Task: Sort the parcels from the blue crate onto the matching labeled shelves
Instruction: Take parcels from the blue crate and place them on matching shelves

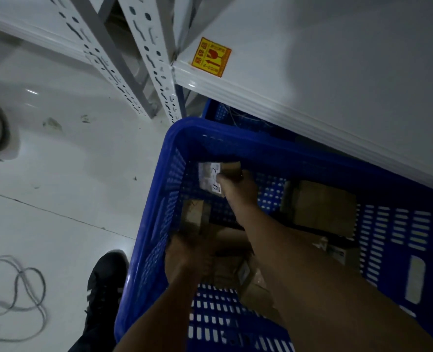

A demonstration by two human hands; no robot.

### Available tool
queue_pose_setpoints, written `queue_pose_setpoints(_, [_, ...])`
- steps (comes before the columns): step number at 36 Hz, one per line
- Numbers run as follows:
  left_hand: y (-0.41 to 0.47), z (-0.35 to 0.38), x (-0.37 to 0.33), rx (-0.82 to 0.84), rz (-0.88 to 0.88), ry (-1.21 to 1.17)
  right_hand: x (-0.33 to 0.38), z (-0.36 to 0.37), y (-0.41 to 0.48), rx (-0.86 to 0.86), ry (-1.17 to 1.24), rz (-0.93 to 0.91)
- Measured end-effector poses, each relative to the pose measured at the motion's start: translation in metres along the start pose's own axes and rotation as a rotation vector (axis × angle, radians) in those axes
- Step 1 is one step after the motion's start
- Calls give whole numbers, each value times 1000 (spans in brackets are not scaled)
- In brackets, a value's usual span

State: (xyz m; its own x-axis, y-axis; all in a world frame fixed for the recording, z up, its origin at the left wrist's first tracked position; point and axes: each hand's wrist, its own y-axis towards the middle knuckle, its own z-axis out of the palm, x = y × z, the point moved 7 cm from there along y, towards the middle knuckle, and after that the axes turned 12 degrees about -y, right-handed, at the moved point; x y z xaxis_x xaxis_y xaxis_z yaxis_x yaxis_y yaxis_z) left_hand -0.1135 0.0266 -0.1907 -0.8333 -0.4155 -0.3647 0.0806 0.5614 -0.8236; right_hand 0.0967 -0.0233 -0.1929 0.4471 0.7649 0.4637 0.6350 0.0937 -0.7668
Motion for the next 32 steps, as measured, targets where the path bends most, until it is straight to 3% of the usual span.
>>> queue_pose_setpoints(4, [-17, -7, -19, 43, -21, -285, -28, -43, -18, 63, 342, 148])
queue_pose_setpoints(10, [-64, 7, -58, 219, -79, -517, -47, -108, -67, 129, 628, 213])
queue_pose_setpoints(15, [-128, 21, -89, 336, -52, -492, -57, -175, -115, 92, 685, 163])
queue_pose_setpoints(22, [-227, 31, -141, 470, 22, -422, -55, -283, -214, 66, 555, 85])
queue_pose_setpoints(32, [-449, 26, -239, 833, 187, -189, -42, -426, -404, -48, 846, 0])
